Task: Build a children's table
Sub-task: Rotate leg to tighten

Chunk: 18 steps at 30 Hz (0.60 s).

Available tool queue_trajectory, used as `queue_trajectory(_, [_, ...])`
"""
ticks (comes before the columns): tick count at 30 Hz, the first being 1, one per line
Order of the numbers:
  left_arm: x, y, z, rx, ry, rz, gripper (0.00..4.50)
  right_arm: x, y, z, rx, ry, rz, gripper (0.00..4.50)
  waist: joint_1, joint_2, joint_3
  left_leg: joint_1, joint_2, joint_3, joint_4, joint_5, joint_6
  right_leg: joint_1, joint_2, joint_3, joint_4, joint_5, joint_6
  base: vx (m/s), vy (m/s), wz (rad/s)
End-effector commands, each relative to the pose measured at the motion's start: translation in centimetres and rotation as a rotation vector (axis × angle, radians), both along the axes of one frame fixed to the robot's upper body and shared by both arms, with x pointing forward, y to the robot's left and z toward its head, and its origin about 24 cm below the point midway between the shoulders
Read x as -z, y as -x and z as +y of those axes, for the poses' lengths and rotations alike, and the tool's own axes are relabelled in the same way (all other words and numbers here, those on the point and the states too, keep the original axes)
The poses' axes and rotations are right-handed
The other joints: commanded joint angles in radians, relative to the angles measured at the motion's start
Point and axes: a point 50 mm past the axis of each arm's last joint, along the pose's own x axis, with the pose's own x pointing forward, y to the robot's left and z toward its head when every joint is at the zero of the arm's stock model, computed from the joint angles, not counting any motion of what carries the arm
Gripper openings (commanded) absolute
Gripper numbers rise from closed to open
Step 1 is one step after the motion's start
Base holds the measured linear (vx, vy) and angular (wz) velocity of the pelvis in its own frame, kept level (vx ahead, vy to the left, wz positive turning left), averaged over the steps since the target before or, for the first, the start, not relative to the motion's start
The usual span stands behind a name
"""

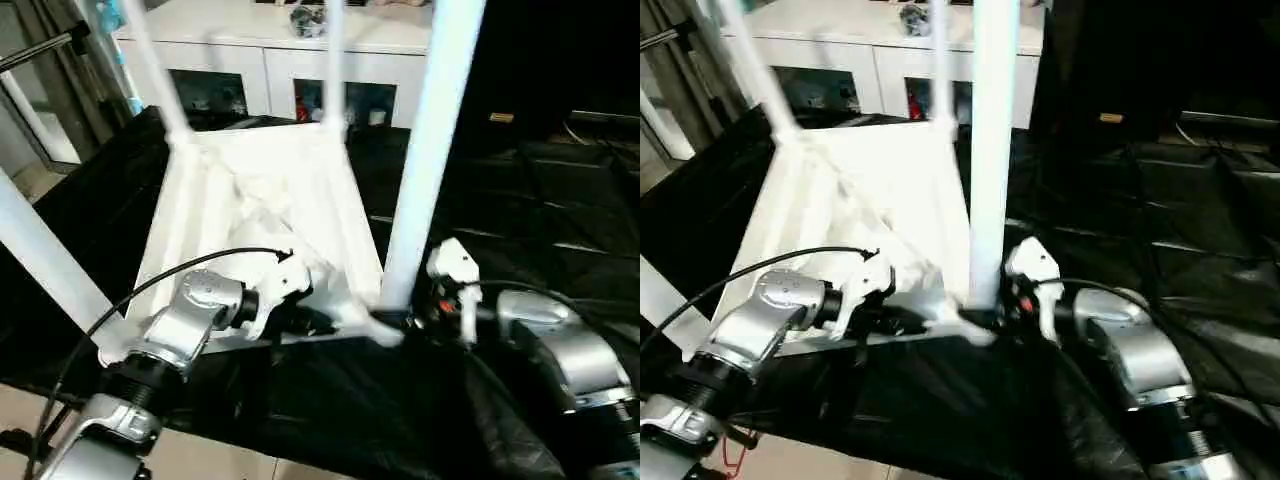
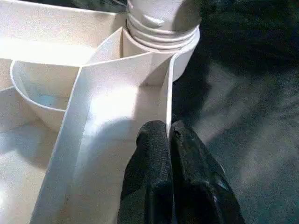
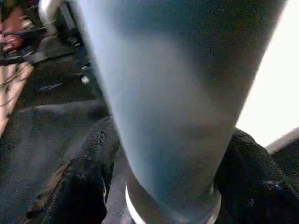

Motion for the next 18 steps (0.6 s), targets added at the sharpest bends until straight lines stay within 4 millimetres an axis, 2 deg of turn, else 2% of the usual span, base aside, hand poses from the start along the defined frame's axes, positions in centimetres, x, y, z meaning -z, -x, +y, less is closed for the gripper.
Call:
queue_trajectory(1, [-0.7, -0.2, -0.4, 0.009, 0.013, -0.037, 0.0, 2.4, 2.5, 2.5, -0.193, -0.004, 0.159, 2.56, 0.002, -0.012, -0.043, 0.0, 0.017, 0.006, -0.06, -0.21, 0.056, 0.045, -0.036, 0.029, -0.07, -0.196, -0.241, 0.0, 0.0, 0.0])
queue_trajectory(4, [-0.7, -0.1, -0.3, 0.024, 0.011, -0.03, 0.0, 2.5, 2.4, 2.5, -0.199, 0.006, 0.162, 2.34, 0.004, -0.013, -0.043, -0.001, 0.017, 0.005, -0.062, -0.208, 0.047, 0.045, -0.037, 0.03, -0.07, -0.21, -0.23, 0.0, 0.0, 0.0])
queue_trajectory(7, [-0.6, -0.1, -0.3, 0.021, 0.013, -0.026, 0.0, 2.4, 2.4, 2.5, -0.205, 0.003, 0.169, 2.17, 0.005, -0.017, -0.045, -0.003, 0.016, 0.005, -0.06, -0.191, 0.046, 0.046, -0.035, 0.03, -0.067, -0.186, -0.228, 0.0, 0.0, 0.0])
queue_trajectory(12, [-0.5, -0.6, -0.7, -0.079, 0.029, -0.024, 0.0, 2.6, 2.3, 2.9, -0.163, -0.032, 0.16, 2.11, 0.005, -0.017, -0.045, -0.003, 0.015, 0.005, -0.059, -0.186, 0.05, 0.045, -0.036, 0.029, -0.067, -0.181, -0.232, 0.0, 0.0, 0.0])
queue_trajectory(15, [-0.5, -1.4, -1.1, -0.177, 0.038, -0.044, 0.0, 2.8, 2.2, 3.3, -0.111, -0.058, 0.149, 2.11, 0.006, -0.016, -0.04, 0.001, 0.017, 0.007, -0.061, -0.218, 0.042, 0.039, -0.036, 0.031, -0.074, -0.234, -0.224, 0.0, 0.0, 0.0])
queue_trajectory(17, [-0.5, -2.3, -2.1, -0.314, 0.068, -0.061, 0.0, 3.5, 1.3, 3.8, 0.062, -0.077, 0.121, 2.1, 0.003, -0.016, -0.033, 0.006, 0.014, 0.005, -0.066, -0.279, 0.018, 0.033, -0.038, 0.03, -0.086, -0.351, -0.199, 0.0, 0.0, 0.0])
queue_trajectory(18, [-0.5, -2.3, -2.1, -0.314, 0.068, -0.061, 0.0, 3.5, 1.3, 3.8, 0.062, -0.077, 0.121, 2.08, -0.001, -0.018, -0.031, 0.005, 0.012, 0.004, -0.067, -0.295, 0.012, 0.033, -0.038, 0.029, -0.09, -0.387, -0.188, 0.0, 0.0, 0.0])
